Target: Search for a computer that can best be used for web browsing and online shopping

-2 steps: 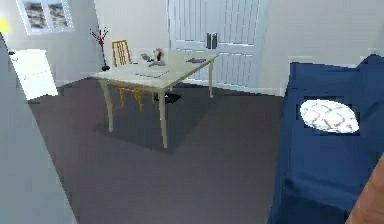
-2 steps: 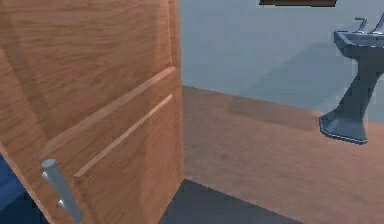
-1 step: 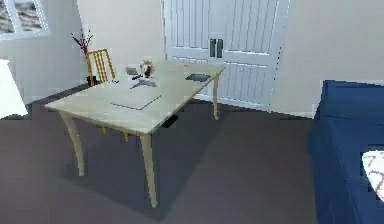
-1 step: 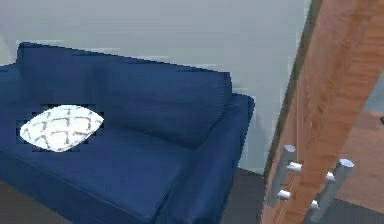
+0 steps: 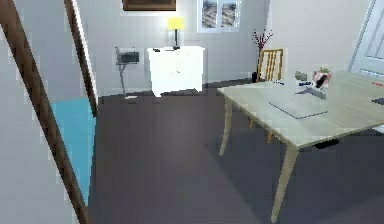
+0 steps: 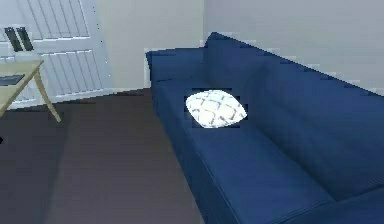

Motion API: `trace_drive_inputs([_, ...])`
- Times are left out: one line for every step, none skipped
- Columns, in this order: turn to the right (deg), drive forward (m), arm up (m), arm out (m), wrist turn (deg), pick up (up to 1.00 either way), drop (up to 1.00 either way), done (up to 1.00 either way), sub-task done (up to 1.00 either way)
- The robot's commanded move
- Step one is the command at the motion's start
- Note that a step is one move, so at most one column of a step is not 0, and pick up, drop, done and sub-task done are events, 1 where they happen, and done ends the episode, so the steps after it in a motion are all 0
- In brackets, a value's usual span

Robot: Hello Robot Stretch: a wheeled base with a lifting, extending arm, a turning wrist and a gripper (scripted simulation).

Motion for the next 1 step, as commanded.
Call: trace_drive_inputs([0.0, 1.0, 0.0, 0.0, 0.0, 0.0, 0.0, 0.0, 0.0])
